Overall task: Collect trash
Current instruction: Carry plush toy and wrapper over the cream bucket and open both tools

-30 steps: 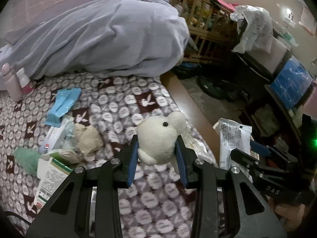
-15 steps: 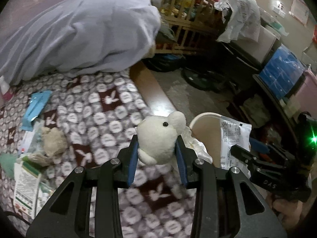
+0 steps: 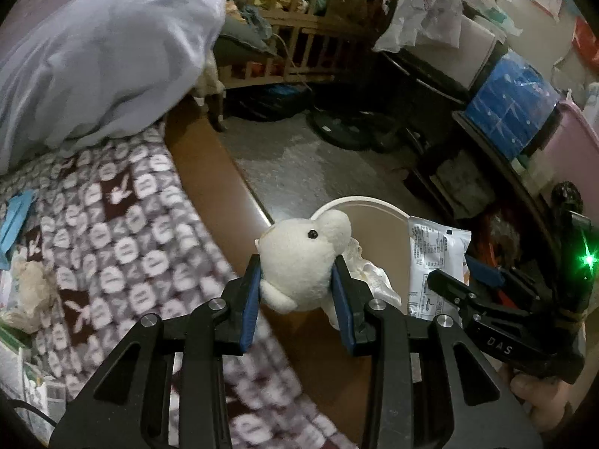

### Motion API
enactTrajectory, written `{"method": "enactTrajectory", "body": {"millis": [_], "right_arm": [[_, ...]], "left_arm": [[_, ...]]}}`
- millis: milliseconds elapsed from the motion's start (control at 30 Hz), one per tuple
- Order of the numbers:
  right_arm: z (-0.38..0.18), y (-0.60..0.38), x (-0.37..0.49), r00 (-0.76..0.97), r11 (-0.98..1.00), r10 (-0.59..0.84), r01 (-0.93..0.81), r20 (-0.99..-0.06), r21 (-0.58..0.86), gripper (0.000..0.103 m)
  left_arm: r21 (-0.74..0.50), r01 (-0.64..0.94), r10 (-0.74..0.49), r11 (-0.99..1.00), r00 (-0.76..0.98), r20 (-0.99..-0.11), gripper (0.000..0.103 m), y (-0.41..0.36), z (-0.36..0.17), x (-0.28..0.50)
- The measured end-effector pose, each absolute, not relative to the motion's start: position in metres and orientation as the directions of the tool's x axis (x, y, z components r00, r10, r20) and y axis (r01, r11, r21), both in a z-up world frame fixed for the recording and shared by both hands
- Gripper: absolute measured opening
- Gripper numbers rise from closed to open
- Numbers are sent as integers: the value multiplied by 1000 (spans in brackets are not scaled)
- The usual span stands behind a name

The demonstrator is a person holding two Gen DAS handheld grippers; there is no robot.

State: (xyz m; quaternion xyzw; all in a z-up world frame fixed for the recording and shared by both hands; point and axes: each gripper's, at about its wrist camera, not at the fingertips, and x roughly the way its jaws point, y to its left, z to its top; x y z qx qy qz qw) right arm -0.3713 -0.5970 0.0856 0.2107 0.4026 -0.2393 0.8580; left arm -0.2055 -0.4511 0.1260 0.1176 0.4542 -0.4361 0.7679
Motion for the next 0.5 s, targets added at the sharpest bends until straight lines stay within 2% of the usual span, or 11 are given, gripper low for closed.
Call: {"method": "enactTrajectory", "body": {"millis": [500], "right_arm": [[64, -626, -388, 512, 751, -269, 642, -816, 154, 62]], "left_arm": [[-231, 790, -547, 568, 153, -823, 34, -484, 100, -213]]}}
